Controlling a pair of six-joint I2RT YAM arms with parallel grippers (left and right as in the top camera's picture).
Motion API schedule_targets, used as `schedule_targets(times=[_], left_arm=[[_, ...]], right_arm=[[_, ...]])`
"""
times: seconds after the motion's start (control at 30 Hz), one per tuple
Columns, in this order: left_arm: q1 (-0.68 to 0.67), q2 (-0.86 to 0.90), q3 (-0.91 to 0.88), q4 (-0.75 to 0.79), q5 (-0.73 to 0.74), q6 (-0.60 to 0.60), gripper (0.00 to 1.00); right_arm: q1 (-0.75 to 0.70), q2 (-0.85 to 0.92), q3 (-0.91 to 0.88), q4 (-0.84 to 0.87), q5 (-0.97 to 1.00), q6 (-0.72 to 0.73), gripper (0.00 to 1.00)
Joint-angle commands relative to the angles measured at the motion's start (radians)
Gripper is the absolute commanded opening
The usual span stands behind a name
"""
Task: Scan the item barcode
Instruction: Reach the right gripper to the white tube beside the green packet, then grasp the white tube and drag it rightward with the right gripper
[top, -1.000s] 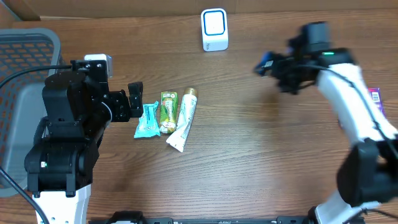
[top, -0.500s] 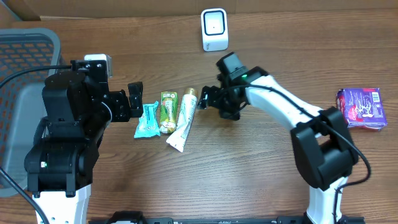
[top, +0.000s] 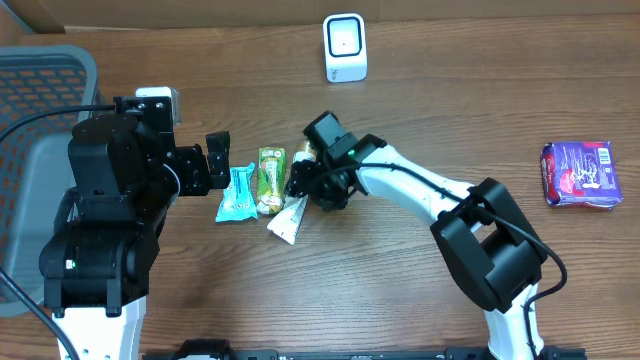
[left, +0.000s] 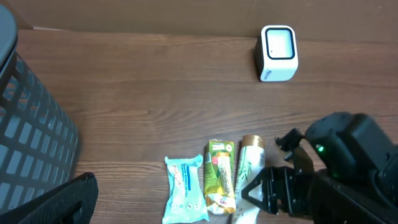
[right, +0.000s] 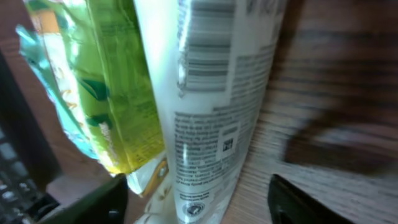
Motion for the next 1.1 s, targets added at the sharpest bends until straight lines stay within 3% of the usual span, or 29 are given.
schedule_targets(times=[0.0, 0.17, 0.43, 0.57, 0.83, 1.07], left_arm=[[0.000, -0.005, 0.015, 0.001, -0.003, 0.008, 0.99], [0.000, -0.005, 0.015, 0.001, -0.003, 0.008, 1.00], [0.000, -0.005, 0.014, 0.001, -0.003, 0.008, 1.00], [0.000, -0.005, 0.015, 0.001, -0.003, 0.008, 1.00], [0.000, -0.005, 0.015, 0.001, -0.003, 0.008, 1.00], [0.000, -0.005, 0.015, 0.001, -0.003, 0.008, 1.00]], right_arm=[[0.003, 0.001, -0.035, 0.017, 0.055, 0.037, 0.65], [0.003, 0.001, -0.051, 0.023, 0.100, 0.042, 0.50], [0.000, -0.003, -0.040, 0.009, 0.106, -0.027, 0.05], [-0.008, -0.034, 0.016, -0.093, 0.157, -0.142, 0.04], [-0.009, -0.102, 0.147, -0.438, 0.628, -0.351, 0.04], [-0.009, -0.097, 0.100, -0.433, 0.834, -0.395, 0.04]])
